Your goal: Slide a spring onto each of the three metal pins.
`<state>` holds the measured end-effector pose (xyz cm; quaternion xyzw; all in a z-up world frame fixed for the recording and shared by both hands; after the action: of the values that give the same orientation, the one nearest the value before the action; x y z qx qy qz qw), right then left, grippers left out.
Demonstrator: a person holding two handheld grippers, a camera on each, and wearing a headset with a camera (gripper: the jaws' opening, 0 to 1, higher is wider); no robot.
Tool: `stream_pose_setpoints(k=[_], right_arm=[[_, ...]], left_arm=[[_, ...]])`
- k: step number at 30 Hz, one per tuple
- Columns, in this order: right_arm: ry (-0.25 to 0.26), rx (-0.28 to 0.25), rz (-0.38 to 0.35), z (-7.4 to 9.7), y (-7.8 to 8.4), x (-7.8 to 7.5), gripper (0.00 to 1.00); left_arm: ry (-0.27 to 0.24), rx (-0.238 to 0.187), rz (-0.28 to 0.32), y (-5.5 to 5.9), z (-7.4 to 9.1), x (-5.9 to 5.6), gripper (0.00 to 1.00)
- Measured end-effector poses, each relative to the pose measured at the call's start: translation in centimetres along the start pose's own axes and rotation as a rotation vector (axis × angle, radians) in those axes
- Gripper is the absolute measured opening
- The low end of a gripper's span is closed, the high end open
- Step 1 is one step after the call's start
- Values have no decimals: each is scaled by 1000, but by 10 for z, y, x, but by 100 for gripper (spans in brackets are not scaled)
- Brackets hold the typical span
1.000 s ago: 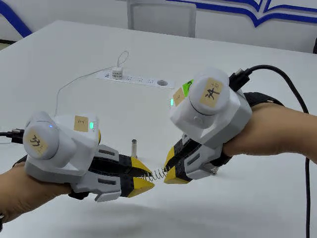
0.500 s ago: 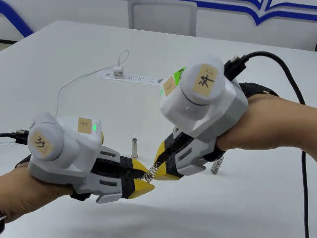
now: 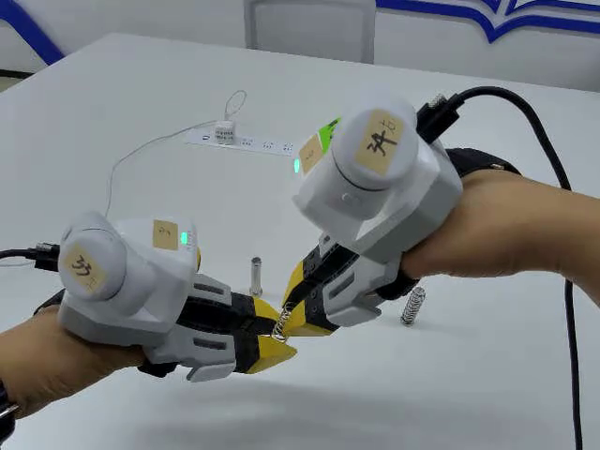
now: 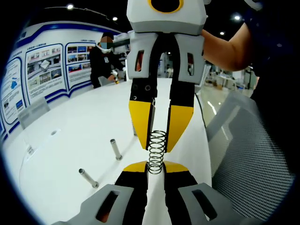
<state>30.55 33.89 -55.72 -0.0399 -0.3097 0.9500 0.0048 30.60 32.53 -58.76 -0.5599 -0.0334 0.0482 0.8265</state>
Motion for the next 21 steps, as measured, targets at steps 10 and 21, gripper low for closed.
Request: stream_pose_setpoints(k=[10,21], right_arm=[[19,23,-8,3,6,-5,12],[45,51,-24,10,17,-13,12]], left_arm=[[-21,-16,29,-5,7,5,26],[-88,-36,62,-4,28,16,36]])
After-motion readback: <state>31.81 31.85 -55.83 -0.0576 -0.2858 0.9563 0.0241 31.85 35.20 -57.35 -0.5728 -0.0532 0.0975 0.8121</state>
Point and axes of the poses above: the centre of the closed fingertips' face, and the gripper's own axes: z roughly backward along the fingers, x roughly to its left, y roughly out of its underside, the point moved 1 cm from there along z, roughly backward along the fingers, and after that the axes turned 5 degrees about -x, right-handed, at the moved point
